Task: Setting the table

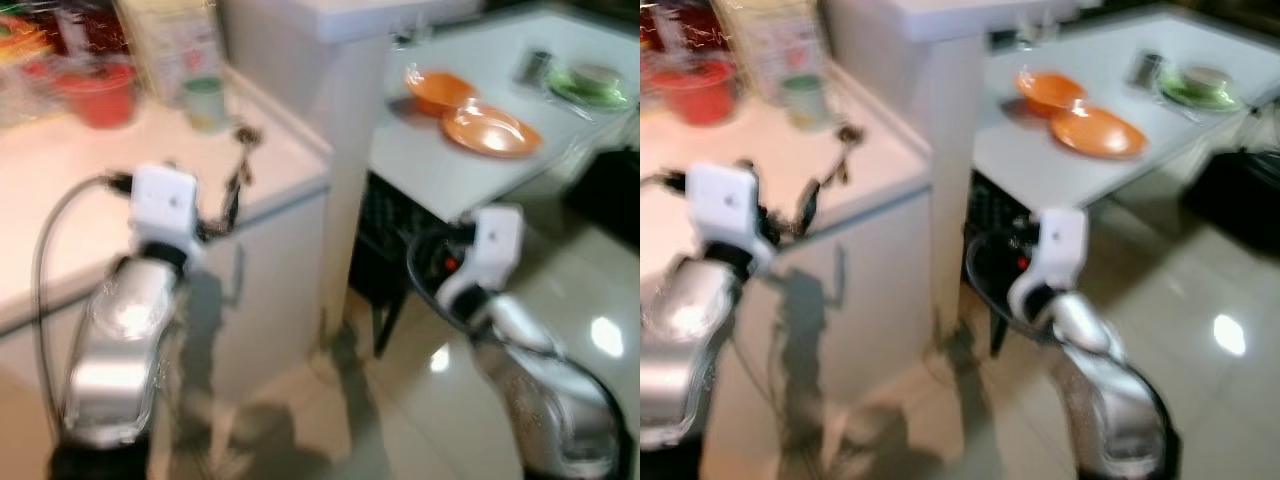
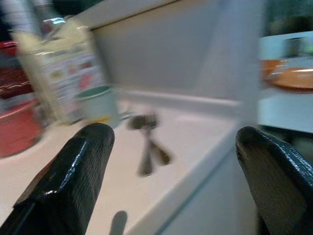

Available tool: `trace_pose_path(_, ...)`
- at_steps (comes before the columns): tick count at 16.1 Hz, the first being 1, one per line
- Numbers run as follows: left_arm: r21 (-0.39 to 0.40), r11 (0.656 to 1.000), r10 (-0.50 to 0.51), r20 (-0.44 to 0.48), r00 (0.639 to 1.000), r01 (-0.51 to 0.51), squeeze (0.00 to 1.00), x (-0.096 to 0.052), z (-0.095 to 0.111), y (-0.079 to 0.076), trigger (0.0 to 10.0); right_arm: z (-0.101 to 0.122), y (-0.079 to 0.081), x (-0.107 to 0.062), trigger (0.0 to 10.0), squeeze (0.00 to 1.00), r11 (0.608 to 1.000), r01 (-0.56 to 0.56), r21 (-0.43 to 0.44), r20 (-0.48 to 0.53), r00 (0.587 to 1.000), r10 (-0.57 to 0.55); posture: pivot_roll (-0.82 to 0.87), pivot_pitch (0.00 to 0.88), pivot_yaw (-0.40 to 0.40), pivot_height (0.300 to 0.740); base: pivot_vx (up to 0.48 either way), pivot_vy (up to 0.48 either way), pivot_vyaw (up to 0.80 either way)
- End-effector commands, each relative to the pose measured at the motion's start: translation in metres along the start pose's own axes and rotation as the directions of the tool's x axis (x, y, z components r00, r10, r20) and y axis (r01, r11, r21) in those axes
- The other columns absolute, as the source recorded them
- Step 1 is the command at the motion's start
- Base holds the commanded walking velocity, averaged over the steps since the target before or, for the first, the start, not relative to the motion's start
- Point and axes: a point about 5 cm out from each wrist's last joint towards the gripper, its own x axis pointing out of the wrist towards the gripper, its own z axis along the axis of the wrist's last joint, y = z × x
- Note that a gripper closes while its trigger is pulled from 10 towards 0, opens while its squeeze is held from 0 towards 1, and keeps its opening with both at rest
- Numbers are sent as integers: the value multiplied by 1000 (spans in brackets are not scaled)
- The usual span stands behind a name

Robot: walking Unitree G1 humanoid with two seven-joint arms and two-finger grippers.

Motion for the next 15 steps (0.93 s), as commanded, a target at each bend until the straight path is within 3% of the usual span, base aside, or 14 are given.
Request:
trace_pose_path(1,36,999,16,33,999,-17,0,0,7,5,10000,4,5,1,10000,0,1000,-17,6,20,1000,17,52,0,0,740,0,0,-800)
trace_pose_path(5,23,999,38,33,999,-39,0,0,7,3,10000,7,4,1,10000,0,1000,-13,-6,33,999,13,51,0,-1,740,0,-480,-197)
trace_pose_path(7,-36,997,65,24,998,-64,0,1,5,3,10000,10,3,2,10000,0,1000,-7,-15,43,999,8,51,0,-3,740,0,0,0)
trace_pose_path(12,-25,999,49,44,998,-48,0,5,5,2,10000,17,1,6,10000,0,998,1,-60,69,998,3,50,0,-11,740,0,0,0)
trace_pose_path(15,-21,999,48,46,998,-47,0,7,6,2,10000,19,1,6,10000,0,997,-2,-72,75,997,7,49,0,-12,740,324,0,0)
